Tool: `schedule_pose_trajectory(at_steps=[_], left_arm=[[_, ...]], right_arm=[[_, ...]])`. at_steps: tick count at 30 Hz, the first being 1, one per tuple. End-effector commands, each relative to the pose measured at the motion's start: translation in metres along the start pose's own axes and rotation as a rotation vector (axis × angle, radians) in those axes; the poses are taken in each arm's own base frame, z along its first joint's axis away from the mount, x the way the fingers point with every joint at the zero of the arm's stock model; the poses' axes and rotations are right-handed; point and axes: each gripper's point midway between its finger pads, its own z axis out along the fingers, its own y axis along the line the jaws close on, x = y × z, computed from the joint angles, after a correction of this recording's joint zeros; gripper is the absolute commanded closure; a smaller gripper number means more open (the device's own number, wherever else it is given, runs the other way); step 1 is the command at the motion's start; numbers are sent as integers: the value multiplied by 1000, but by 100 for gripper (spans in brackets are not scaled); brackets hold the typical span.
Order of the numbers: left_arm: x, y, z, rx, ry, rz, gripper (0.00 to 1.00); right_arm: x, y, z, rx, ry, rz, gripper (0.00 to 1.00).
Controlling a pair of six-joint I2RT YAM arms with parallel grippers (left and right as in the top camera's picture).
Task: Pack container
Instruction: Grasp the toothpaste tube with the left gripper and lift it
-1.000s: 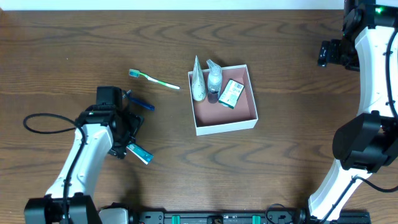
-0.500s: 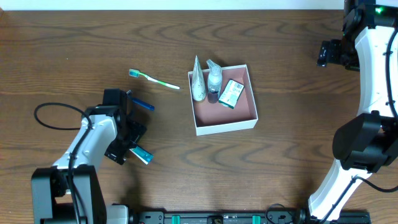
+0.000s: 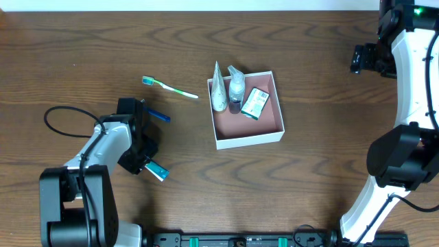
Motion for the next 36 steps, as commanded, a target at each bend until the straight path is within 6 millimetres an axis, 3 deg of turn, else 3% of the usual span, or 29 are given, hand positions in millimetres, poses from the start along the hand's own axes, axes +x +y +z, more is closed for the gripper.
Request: schedule_pose_trajectory(at_steps=[1, 6, 13, 18, 19, 24, 31, 32, 36], left_arm=[[1, 8, 14, -55, 14, 18, 64], [-2, 5, 14, -40, 6, 64, 78], [-3, 0, 10, -16, 2, 142, 81], [-1, -25, -10, 113, 13, 302, 81], [0, -32, -17, 155, 17, 337, 87], [7, -71, -70, 389, -38, 521, 87], [15, -97, -147, 549, -254, 687, 83], [18, -100, -158, 567, -283, 703, 79], [32, -111, -192, 644, -360, 768, 79]], right_arm=[[-4, 1, -8, -3, -25, 17, 1], [-4, 1, -8, -3, -25, 17, 1], [-4, 1, -8, -3, -25, 18, 1], [-4, 1, -8, -3, -25, 18, 1], [-4, 1, -8, -3, -25, 18, 1], [-4, 1, -8, -3, -25, 18, 1], [-4, 1, -8, -3, -25, 18, 1], [-4, 1, -8, -3, -25, 18, 1], [-4, 1, -8, -3, -25, 17, 1]])
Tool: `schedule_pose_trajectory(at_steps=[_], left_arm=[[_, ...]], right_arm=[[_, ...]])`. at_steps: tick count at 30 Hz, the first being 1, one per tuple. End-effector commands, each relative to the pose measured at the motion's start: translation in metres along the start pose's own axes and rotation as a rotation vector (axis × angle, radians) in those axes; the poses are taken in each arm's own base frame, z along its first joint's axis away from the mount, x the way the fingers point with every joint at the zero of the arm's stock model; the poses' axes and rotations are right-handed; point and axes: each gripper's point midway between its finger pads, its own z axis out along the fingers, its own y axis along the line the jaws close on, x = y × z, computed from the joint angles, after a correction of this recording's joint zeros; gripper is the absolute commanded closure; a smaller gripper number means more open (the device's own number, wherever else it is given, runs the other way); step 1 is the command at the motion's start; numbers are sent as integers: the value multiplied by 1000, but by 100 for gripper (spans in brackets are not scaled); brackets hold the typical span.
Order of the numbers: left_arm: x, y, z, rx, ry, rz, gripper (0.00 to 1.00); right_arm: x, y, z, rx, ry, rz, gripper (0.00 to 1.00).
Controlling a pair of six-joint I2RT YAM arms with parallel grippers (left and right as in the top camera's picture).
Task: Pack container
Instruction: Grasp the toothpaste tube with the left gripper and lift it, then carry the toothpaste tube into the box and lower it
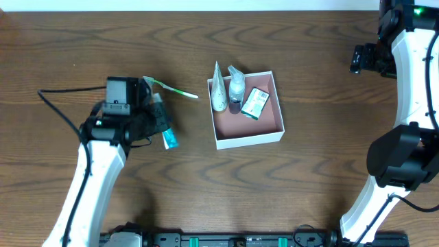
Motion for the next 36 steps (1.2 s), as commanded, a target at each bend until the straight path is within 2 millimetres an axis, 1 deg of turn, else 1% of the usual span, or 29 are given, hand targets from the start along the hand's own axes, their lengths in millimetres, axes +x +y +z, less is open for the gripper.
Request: schedule_pose_trajectory(at_steps=[1, 3, 7, 11, 16, 20, 24, 29, 32, 36], left_arm=[[-12, -29, -19, 63, -67, 97, 79], [-15, -40, -24, 57, -100, 138, 79], [-16, -59, -23, 22, -151, 222, 79], [-15, -85, -21, 2, -218, 311, 79], [-16, -126, -15, 27, -313, 397, 79], [-16, -148, -8, 33, -365, 433, 79], [-13, -160, 7, 16, -384, 466, 79], [-3, -175, 36, 7, -363, 615, 79], [2, -180, 42, 2, -358, 700, 79], [7, -186, 43, -12, -359, 854, 79]], right_arm=[[-4, 1, -8, -3, -25, 18, 1], [-4, 1, -8, -3, -25, 18, 1], [-4, 1, -8, -3, -25, 18, 1], [-4, 1, -8, -3, -25, 18, 1], [-4, 1, -8, -3, -25, 17, 1], [-4, 1, -8, -3, -25, 17, 1], [-4, 1, -8, -3, -25, 18, 1], [-4, 1, -8, -3, -25, 17, 1], [-4, 1, -8, -3, -25, 18, 1], [-4, 1, -8, -3, -25, 18, 1]])
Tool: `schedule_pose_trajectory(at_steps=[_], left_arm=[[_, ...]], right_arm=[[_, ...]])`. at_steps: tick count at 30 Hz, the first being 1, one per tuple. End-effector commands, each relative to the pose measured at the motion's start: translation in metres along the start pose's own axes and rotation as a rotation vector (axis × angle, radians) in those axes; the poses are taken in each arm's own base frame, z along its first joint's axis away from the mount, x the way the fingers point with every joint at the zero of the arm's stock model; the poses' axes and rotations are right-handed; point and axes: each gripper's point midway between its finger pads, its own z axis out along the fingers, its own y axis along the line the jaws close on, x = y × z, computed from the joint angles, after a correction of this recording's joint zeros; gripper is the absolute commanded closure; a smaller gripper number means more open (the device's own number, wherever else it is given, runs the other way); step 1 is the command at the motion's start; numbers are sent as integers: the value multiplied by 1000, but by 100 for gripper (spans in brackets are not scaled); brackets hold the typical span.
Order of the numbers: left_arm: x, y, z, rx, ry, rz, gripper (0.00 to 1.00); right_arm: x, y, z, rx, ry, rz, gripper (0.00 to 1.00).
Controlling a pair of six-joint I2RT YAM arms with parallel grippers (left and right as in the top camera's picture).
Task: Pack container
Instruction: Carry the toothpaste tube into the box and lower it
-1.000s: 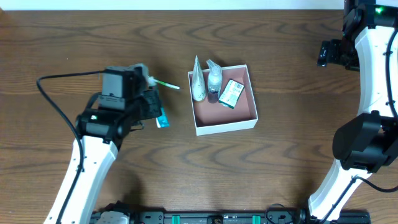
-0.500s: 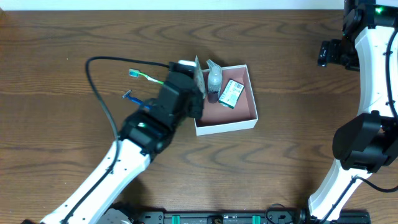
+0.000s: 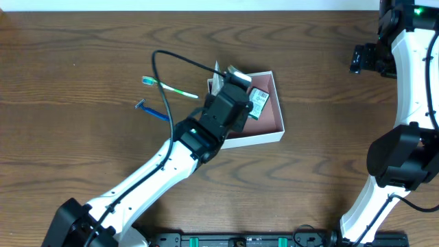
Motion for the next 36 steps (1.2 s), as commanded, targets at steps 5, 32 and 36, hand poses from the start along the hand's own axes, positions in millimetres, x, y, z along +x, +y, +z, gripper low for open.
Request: schedule_pose_trajectory(at_steps=[5, 32, 36], left_arm=[[-13, -10, -7, -6, -40, 338, 79], [26, -15, 11, 6, 98, 637, 65], [26, -15, 11, 5, 98, 636, 58]], right_arm=[[-4, 1, -8, -3, -25, 17, 1], [-4, 1, -8, -3, -25, 17, 1], [-4, 1, -8, -3, -25, 17, 1]])
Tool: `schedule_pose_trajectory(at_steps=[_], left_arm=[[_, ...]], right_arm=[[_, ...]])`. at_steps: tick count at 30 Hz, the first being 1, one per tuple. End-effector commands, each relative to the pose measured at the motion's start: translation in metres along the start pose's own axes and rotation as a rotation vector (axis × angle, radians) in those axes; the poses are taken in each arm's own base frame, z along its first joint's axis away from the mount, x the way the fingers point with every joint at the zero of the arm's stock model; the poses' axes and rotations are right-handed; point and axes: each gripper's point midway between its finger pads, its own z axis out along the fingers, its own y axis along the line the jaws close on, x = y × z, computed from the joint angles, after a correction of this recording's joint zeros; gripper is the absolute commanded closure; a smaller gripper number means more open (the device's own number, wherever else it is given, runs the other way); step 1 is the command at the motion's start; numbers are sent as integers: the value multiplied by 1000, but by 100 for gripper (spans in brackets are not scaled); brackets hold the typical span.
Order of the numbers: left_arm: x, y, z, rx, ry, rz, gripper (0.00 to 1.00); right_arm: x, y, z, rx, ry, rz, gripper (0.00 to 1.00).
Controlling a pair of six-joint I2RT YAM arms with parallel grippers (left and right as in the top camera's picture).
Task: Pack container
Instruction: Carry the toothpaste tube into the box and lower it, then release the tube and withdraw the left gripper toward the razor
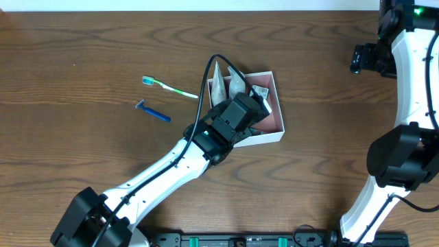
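Observation:
The white container with a pink floor [273, 121] sits mid-table in the overhead view. A white tube [217, 81] and a small clear bottle [238, 80] stand along its far left side. My left gripper [255, 104] hangs low over the container's middle. The wrist hides its fingers, anything they hold, and the items beneath. A green-and-white toothbrush [171, 88] and a blue razor [153, 112] lie on the table left of the container. My right gripper [357, 59] is far off at the upper right, too dark to read.
The left arm's black cable [209, 75] loops over the container's far left corner. The right arm's white links [411, 75] run down the right edge to its base [398, 161]. Brown wooden tabletop surrounds the container.
My left gripper has shifted a little right and toward the near side of the container. It now covers the green box that showed inside. The right arm has not moved.
My left gripper was at the table's left with a small white, teal-capped item at its fingers. Then it held that item beside the toothbrush, covering the razor. Later it reached over the container's left edge, and now it sits over the container's middle.

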Motion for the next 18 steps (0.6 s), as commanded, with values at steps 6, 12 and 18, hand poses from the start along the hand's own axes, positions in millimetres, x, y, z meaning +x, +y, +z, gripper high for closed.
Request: schedule_pose_trajectory(at_steps=[6, 12, 18], left_arm=[[-22, 20, -21, -53, -74, -119, 45], [-44, 60, -87, -135, -236, -378, 33], [-22, 112, -165, -294, -347, -659, 23]], right_arm=[[-4, 1, -8, -3, -25, 18, 1], [-4, 1, -8, -3, -25, 18, 1], [-4, 1, -8, -3, -25, 18, 1]])
